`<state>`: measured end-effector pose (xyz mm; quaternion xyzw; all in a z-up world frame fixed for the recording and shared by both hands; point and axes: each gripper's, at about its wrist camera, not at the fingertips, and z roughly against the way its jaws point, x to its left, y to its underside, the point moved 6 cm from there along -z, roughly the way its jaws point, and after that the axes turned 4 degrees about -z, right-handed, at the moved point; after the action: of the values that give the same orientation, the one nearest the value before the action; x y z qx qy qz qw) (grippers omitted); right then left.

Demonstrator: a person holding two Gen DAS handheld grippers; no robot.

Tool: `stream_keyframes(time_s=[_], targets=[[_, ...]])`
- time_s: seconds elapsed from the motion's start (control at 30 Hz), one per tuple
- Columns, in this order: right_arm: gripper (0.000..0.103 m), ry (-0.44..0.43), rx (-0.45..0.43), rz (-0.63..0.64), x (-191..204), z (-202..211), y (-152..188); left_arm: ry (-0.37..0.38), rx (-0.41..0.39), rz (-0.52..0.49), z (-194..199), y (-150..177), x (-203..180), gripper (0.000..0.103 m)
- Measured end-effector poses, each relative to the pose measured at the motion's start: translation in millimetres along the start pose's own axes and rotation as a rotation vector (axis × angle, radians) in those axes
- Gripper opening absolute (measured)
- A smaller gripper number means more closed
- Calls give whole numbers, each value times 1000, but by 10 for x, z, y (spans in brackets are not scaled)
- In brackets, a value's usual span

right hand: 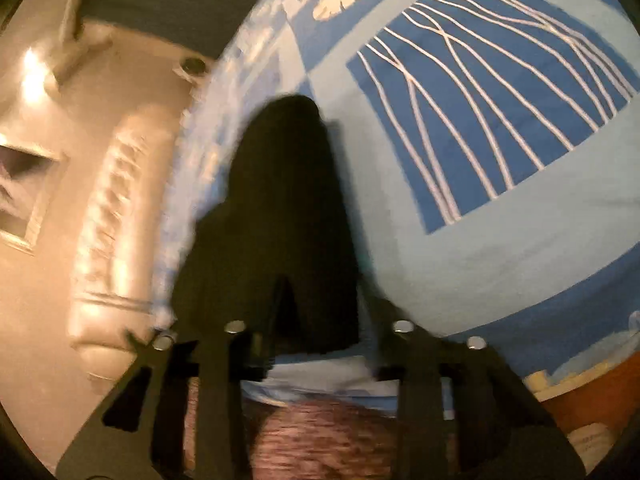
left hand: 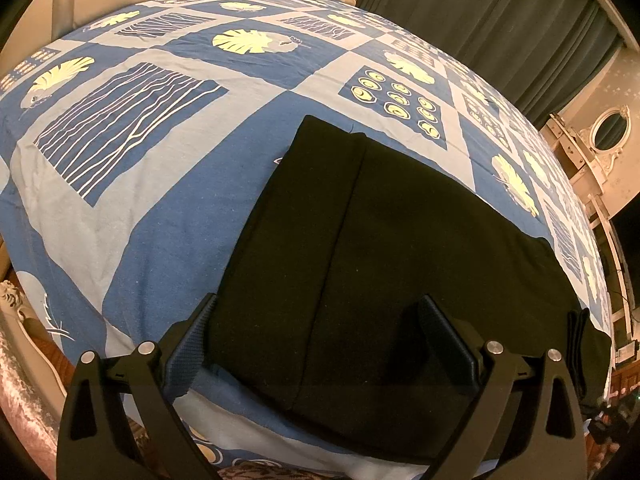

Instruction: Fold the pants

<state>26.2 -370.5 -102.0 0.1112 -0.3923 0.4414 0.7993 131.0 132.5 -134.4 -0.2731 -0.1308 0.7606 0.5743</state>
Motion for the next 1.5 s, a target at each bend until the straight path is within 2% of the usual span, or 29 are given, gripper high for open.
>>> stream_keyframes(time_s=[0.1,0.17,0.2,0.23,0.27,0.37,0.47,0.5,0.53,0.57,0.63,0.67,0.77,0.83,0.87,0.93,1.03,1.17,1.37,1.43,1.5], targets=[[27,-16,8,16,-25,-1,-7,1,0,0,-2,-4,-1,97],[33,-41,17,19,10,41,-51,1,0,0,-3,-2,-1,97],[40,-66,9,7,31,74,-107,1,0,0,0,-3,-1,97],[56,-85,-2,2,56,94,-144,1,0,-1,2,-1,2,97],[61,-103,-27,-9,76,116,-262,1,0,0,2,0,3,97],[63,-176,-31,-56,102,27,-542,1,-1,1,2,0,3,97],[63,-200,-20,-101,95,-185,-805,1,-1,1,1,1,5,97],[59,-202,-16,-110,94,-240,-854,1,0,0,1,1,5,97],[30,-191,-15,-116,81,-322,-910,1,0,0,1,1,6,97],[22,-189,-3,-109,95,-388,-927,1,0,0,1,2,7,97],[22,-144,3,-98,46,-471,-936,1,-1,0,1,3,7,97],[23,-152,-2,-112,26,-462,-940,1,-1,0,1,3,7,97],[35,-135,-32,-117,56,-345,-919,0,0,1,1,4,9,97],[63,-84,-102,-62,143,-171,-903,-9,3,-5,-8,7,-8,97],[68,-58,-173,-42,219,-32,-884,-16,6,-10,-14,7,-20,97],[69,-39,-276,-28,373,185,-804,-28,8,-17,-23,9,-31,97],[71,22,-322,27,655,254,-631,-45,12,-27,-39,10,-41,97],[78,99,-314,161,1115,78,-260,-40,10,-22,-39,9,-22,97],[78,183,-248,279,1395,-248,278,4,19,-9,6,-9,6,97],[79,202,-242,297,1412,-291,369,30,40,-26,24,-36,4,97],[79,210,-240,298,1418,-288,433,99,41,-15,86,-108,47,97]])
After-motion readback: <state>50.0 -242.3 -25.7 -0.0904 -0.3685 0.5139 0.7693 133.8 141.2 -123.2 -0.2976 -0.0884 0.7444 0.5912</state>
